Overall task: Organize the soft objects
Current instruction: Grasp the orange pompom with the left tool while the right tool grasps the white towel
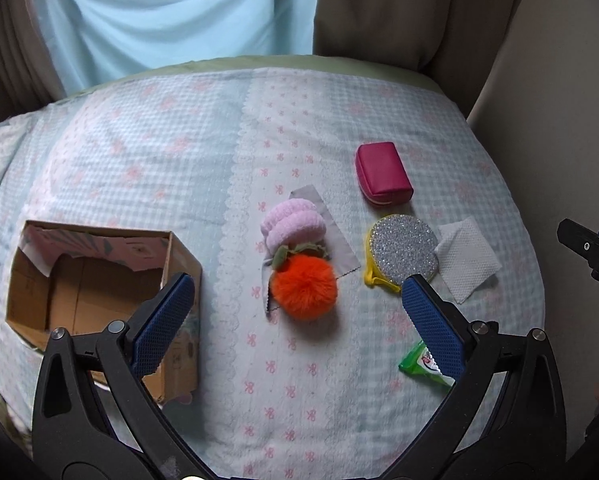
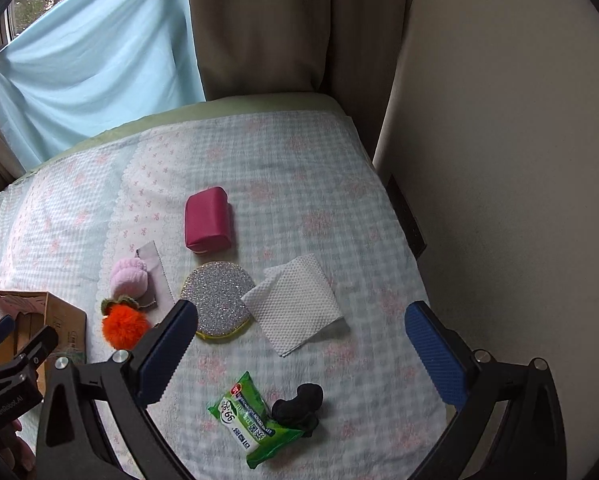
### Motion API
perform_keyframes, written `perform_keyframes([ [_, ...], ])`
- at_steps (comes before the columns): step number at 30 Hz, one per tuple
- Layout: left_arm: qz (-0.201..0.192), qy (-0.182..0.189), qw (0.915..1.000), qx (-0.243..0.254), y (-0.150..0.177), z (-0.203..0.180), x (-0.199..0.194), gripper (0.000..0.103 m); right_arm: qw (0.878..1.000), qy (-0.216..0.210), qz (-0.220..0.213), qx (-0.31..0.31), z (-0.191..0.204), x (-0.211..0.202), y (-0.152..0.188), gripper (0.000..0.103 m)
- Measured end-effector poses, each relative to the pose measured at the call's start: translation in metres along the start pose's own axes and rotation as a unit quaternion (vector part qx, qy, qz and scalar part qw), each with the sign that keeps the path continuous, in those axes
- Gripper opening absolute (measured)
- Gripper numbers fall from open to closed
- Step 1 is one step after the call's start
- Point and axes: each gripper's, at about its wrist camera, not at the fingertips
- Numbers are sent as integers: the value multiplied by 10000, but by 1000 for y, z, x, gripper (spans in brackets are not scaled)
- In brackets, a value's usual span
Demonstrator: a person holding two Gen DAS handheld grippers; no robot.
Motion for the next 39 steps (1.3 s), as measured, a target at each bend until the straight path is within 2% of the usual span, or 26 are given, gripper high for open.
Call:
perform_keyframes([
  [5,47,-278,9996,71,6,-17,62,100,9993,-169,286,-162,-13,68,8,103],
  [6,66,-316,9994,110,7,-20,74,99,9990,-203,344,-183,-15,80,9,100],
  [8,145,-360,9991,171,11,-26,98,93,9983,-282,482,-190,-21,103,13,98],
  [11,328,-379,9985,204,21,-34,130,89,9978,-305,554,-190,-28,132,17,98],
  [15,468,-417,9977,241,35,-40,158,89,9969,-358,642,-290,-32,161,22,92],
  [18,492,-522,9968,364,37,-43,172,82,9963,-410,697,-299,-33,179,24,90],
  [20,524,-524,9965,384,38,-43,179,73,9959,-435,749,-256,-34,187,25,85],
  [22,590,-558,9960,369,37,-43,185,69,9956,-448,802,-182,-35,194,25,77],
  [25,665,-579,9956,307,37,-41,193,59,9963,-416,744,-117,-36,196,24,71],
  [31,730,-722,9943,297,35,-42,196,37,9967,-377,707,-90,-37,192,22,42],
  [32,744,-754,9939,298,35,-42,196,36,9967,-383,707,-70,-37,192,22,35],
  [33,756,-782,9936,293,35,-42,195,35,9968,-372,701,-53,-35,191,22,33],
  [39,655,-849,9939,248,33,-38,186,34,9975,-357,617,2,-34,184,21,29],
])
Point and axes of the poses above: each gripper's, at about its wrist camera, not at the fingertips, and x roughly the way its jaws point, z to its left, y to its underside, and after that the axes turned 13 degrees about x, right-handed
